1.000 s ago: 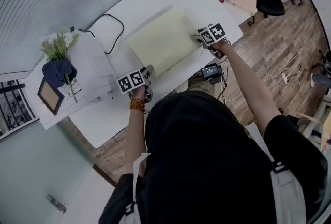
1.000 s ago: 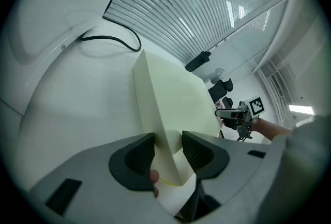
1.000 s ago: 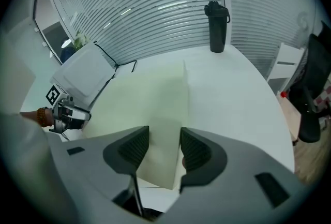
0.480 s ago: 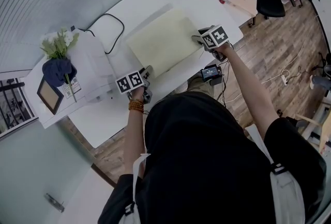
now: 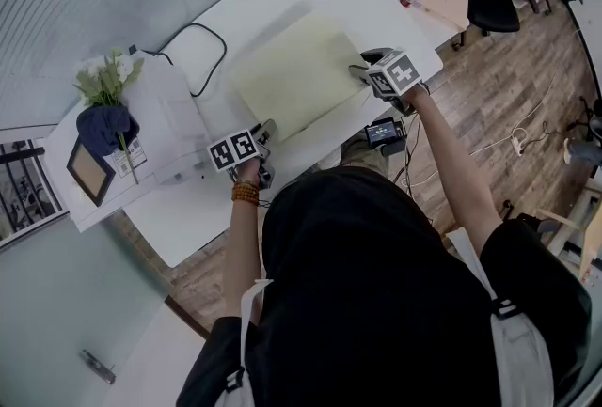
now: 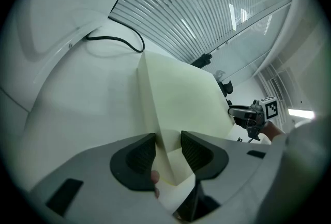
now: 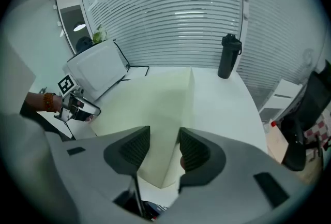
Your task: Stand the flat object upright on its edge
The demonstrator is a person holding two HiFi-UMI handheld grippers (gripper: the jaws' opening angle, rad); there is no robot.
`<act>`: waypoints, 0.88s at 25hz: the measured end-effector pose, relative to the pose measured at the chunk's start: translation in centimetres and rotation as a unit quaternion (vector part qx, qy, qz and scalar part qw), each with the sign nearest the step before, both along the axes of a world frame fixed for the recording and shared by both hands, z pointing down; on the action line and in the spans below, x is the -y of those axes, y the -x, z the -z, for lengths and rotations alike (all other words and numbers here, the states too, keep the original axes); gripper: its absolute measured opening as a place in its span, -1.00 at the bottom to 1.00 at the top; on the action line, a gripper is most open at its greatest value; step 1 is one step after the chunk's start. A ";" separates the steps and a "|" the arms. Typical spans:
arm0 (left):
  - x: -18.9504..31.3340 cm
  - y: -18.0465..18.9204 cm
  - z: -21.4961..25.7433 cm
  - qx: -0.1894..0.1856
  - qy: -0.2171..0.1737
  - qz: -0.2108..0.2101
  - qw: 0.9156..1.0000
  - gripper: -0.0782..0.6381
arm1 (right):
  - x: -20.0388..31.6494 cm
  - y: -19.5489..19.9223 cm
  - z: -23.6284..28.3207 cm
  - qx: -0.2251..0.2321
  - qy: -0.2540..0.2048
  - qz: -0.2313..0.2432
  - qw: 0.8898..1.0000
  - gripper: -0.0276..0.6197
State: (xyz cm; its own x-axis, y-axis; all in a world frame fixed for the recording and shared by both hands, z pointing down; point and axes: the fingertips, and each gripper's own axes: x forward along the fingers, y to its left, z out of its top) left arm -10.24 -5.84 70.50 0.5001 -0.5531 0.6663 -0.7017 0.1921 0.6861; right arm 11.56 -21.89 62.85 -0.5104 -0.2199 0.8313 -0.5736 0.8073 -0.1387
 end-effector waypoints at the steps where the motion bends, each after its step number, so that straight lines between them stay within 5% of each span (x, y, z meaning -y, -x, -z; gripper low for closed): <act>1: 0.0 0.0 0.0 0.000 -0.001 0.001 1.000 -0.34 | -0.1 0.1 0.2 -0.002 -0.004 0.003 1.000 -0.38; 22: -0.3 -0.6 0.3 -0.030 -0.002 -0.001 1.000 -0.39 | -1.8 1.7 6.1 -0.059 -0.091 0.051 0.993 -0.39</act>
State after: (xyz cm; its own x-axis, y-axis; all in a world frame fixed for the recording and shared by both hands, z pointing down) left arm -9.61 -5.57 70.21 0.5400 -0.5544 0.6333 -0.6599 0.1882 0.7274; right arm 9.85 -20.07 56.74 -0.4395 -0.3240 0.8378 -0.4919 0.8672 0.0774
